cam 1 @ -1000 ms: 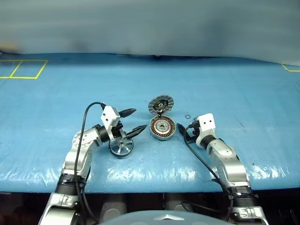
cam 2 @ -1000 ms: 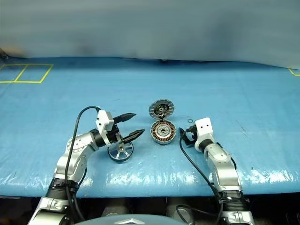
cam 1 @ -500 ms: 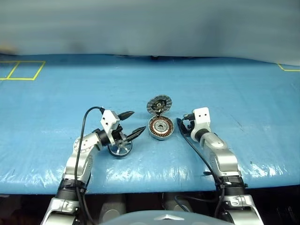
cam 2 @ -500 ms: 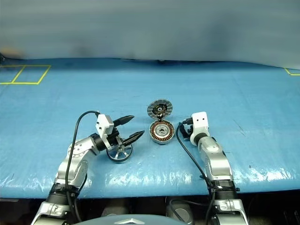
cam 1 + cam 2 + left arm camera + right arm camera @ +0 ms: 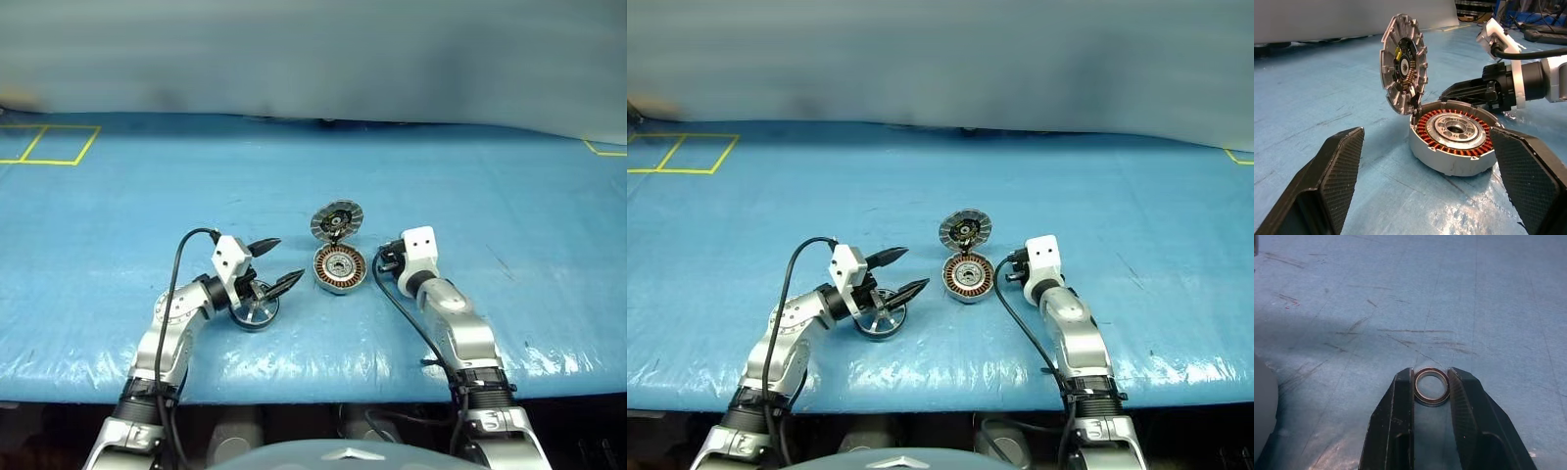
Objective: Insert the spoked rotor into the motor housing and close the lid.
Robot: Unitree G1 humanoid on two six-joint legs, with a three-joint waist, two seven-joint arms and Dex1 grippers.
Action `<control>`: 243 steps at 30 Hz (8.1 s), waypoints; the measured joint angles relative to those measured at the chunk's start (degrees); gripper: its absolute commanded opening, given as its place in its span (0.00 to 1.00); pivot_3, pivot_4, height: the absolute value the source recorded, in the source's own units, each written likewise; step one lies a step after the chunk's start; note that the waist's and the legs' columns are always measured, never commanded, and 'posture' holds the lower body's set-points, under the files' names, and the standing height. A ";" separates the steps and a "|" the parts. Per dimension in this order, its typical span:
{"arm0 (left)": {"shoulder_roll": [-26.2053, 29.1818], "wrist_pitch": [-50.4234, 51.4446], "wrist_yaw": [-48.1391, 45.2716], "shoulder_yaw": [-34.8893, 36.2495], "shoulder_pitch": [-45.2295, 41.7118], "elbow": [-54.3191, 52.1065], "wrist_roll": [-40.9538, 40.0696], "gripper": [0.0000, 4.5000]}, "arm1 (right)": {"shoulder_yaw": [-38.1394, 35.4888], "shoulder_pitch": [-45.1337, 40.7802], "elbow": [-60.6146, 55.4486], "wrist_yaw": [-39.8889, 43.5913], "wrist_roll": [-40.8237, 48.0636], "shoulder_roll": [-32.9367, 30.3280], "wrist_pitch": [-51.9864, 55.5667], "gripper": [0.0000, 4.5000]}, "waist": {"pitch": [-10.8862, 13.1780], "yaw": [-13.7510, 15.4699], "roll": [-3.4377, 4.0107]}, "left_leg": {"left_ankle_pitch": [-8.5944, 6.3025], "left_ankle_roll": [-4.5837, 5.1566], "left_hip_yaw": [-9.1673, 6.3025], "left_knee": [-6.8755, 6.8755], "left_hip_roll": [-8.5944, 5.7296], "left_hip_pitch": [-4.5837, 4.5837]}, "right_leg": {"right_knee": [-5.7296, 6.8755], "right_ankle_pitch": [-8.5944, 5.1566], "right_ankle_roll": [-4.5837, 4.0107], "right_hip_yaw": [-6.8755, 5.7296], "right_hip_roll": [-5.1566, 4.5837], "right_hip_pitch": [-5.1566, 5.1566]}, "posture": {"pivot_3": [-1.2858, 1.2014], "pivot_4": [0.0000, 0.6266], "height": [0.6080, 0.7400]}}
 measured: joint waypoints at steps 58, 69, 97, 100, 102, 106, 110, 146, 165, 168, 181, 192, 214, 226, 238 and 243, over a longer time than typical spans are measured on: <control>0.36 -2.61 -2.83 -0.80 1.74 1.58 -1.65 0.96 | 12.36 1.19 -9.95 16.72 2.53 -4.84 -1.71 0.15 | 0.15 -0.33 0.14 | 0.00 -0.01 0.03 -0.10 0.02 -0.07 | -0.06 -0.14 0.12 0.01 0.01 -0.14 | 0.52 0.24 1.00; 0.37 -2.68 -2.74 -0.82 1.74 1.58 -1.36 0.96 | 12.35 1.25 -10.34 17.02 2.53 -5.54 -1.04 0.43 | 0.15 -0.32 0.14 | 0.00 0.00 0.03 -0.10 0.02 -0.06 | -0.05 -0.18 0.16 0.00 0.01 -0.13 | 0.52 0.24 1.00; 0.95 -2.70 -1.50 -1.02 2.46 1.58 0.13 0.96 | 10.46 0.90 -10.29 15.28 5.21 -3.58 2.36 0.01 | 0.16 -0.40 0.14 | 0.00 0.00 0.03 -0.14 0.03 -0.05 | -0.05 -0.25 0.06 0.01 0.02 -0.16 | 0.52 0.24 1.00; 1.01 -2.70 -1.45 -1.03 2.67 1.58 0.16 0.96 | 10.44 0.85 -10.32 15.10 5.16 -3.53 2.39 0.01 | 0.16 -0.38 0.13 | 0.00 0.00 0.03 -0.14 0.03 -0.06 | -0.05 -0.28 0.04 0.01 0.02 -0.16 | 0.52 0.24 1.00; 1.02 -2.69 -1.41 -1.03 2.68 1.58 0.20 0.96 | 10.38 0.85 -10.32 15.09 5.34 -3.32 2.45 0.01 | 0.16 -0.38 0.13 | 0.00 -0.01 0.03 -0.14 0.03 -0.06 | -0.05 -0.28 0.04 0.01 0.02 -0.16 | 0.52 0.24 1.00; 1.02 -2.68 -1.28 -1.03 2.68 1.58 0.34 0.96 | 10.44 0.77 -10.32 15.34 5.40 -3.32 2.59 0.01 | 0.16 -0.38 0.14 | 0.00 0.00 0.03 -0.15 0.03 -0.06 | -0.05 -0.28 0.04 0.01 0.02 -0.17 | 0.52 0.24 1.00; 1.02 -2.68 -1.09 -1.03 2.70 1.58 0.37 0.96 | 10.52 0.76 -10.42 15.89 5.40 -3.44 2.81 0.01 | 0.16 -0.38 0.14 | 0.00 0.00 0.03 -0.15 0.04 -0.06 | -0.05 -0.28 0.05 0.00 0.02 -0.16 | 0.52 0.24 1.00; 1.03 -2.67 -0.36 -1.07 3.00 1.58 0.37 0.96 | 11.27 0.73 -12.79 17.52 6.83 -3.47 2.98 0.01 | 0.12 -0.35 0.07 | -0.01 -0.01 0.03 -0.23 0.05 -0.02 | -0.06 -0.31 -0.01 -0.01 0.02 -0.18 | 0.52 0.24 1.00; 1.04 -2.61 -0.33 -1.13 3.05 1.59 0.47 0.96 | 16.73 -2.23 -12.36 14.20 -2.58 -7.30 4.62 0.01 | 0.07 -0.09 0.00 | 0.00 -0.02 0.05 -0.10 0.03 0.01 | -0.08 -0.35 -0.07 0.01 -0.02 -0.08 | 0.52 0.24 1.00; 1.04 -2.61 -0.33 -1.14 3.05 1.59 0.47 0.96 | 16.78 -2.50 -12.41 13.26 -3.66 -7.60 5.54 0.01 | 0.03 0.14 -0.05 | 0.00 -0.02 0.05 -0.11 0.01 0.01 | -0.11 -0.35 -0.07 0.00 -0.04 -0.07 | 0.52 0.24 1.00; 1.07 -2.61 -0.33 -1.14 3.27 1.59 0.48 0.96 | 15.35 1.10 -15.97 14.79 -2.73 -10.33 6.78 0.01 | -0.11 1.28 -0.19 | -0.01 -0.02 0.04 -0.15 0.00 0.02 | -0.18 -0.39 -0.12 -0.02 -0.07 -0.03 | 0.52 0.24 1.00; 1.04 -2.61 -0.35 -1.18 3.22 1.60 0.50 0.96 | 12.81 3.25 -17.40 14.01 -0.62 -9.29 7.52 0.01 | -0.11 1.32 -0.18 | 0.00 -0.02 0.06 -0.16 0.00 0.00 | -0.18 -0.40 -0.13 -0.02 -0.07 -0.06 | 0.52 0.24 1.00; 10.51 3.47 -6.50 -0.02 2.03 -1.50 -2.89 0.96 | 9.20 5.72 -19.90 20.43 8.69 -9.62 4.60 0.01 | 0.30 0.45 -0.06 | 0.00 -0.02 0.07 -0.30 0.05 -0.14 | -0.14 -0.46 -0.23 -0.02 -0.02 -0.31 | 0.52 0.24 1.00; 23.04 7.10 -16.33 1.34 -6.62 -7.57 -4.09 0.70 | 10.00 7.22 -19.87 20.73 9.10 -9.29 2.70 0.00 | 0.43 0.05 -0.04 | -0.01 -0.02 0.07 -0.47 0.05 -0.18 | -0.13 -0.47 -0.19 -0.04 -0.02 -0.41 | 0.52 0.24 1.00; 32.67 10.29 -25.83 -1.15 -7.03 -12.03 -3.21 0.62 | 10.12 8.03 -19.77 19.63 8.85 -8.93 2.28 0.00 | 0.57 -0.16 -0.03 | -0.01 -0.02 0.07 -0.53 0.07 -0.18 | -0.10 -0.61 -0.34 -0.05 -0.02 -0.45 | 0.52 0.24 1.00; 32.24 10.23 -25.71 -2.43 -6.15 -12.03 -2.02 0.62 | 10.34 8.07 -19.38 19.58 8.28 -8.91 2.13 0.00 | 0.63 -0.17 -0.03 | -0.01 -0.02 0.07 -0.53 0.07 -0.19 | -0.09 -0.56 -0.26 -0.05 -0.01 -0.46 | 0.52 0.24 1.00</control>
